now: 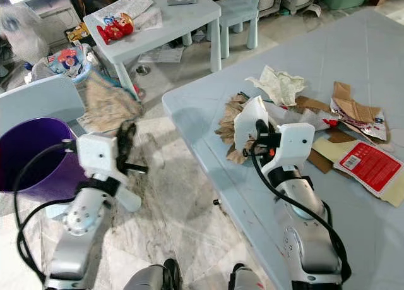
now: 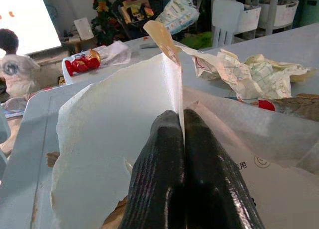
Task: Picking trash to rubbish bin
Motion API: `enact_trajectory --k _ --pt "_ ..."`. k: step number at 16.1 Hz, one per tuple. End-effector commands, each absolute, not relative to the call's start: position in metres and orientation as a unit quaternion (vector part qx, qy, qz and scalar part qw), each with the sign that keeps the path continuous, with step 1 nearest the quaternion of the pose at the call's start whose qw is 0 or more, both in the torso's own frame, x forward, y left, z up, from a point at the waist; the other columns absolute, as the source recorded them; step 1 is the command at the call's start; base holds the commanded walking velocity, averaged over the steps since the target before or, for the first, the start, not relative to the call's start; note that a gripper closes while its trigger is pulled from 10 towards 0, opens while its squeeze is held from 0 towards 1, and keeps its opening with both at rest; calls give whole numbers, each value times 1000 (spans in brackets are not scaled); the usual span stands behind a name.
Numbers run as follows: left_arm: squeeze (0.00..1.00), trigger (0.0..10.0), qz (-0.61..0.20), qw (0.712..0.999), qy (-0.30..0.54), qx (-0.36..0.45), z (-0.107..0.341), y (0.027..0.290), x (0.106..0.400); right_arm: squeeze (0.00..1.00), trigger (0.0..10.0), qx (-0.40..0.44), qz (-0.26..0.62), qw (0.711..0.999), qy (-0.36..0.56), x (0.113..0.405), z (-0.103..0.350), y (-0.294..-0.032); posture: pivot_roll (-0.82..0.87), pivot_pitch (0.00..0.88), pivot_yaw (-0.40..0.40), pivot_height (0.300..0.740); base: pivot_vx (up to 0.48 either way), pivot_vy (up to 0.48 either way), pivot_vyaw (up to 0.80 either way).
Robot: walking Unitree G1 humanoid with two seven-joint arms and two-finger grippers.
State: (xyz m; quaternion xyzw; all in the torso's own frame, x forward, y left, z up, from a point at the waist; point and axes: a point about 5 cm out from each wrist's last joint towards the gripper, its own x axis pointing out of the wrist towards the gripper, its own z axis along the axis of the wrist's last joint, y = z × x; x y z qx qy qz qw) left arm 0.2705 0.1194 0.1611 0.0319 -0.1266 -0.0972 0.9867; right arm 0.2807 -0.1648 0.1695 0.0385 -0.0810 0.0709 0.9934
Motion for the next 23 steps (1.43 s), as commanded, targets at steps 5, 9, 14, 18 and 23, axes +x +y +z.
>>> enact_trajectory --k 5,9,14,18,23 --pt "0 0 -108 987 -113 35 163 119 271 0 0 9 41 993 -111 264 186 -186 -12 178 80 740 0 0 0" --pt "0 0 -105 986 -122 30 168 113 274 0 0 -19 22 985 -168 257 227 -204 -59 170 76 740 0 0 0" --pt "0 0 -102 986 -128 24 170 110 275 0 0 -14 63 985 -159 257 227 -189 -59 160 65 740 0 0 729" --pt "0 0 -97 987 -129 19 173 110 278 0 0 0 82 985 -150 259 225 -178 -59 171 61 740 0 0 800" --pt "0 0 -96 987 -129 11 176 108 284 0 0 2 106 983 -148 260 224 -168 -67 180 60 740 0 0 800"
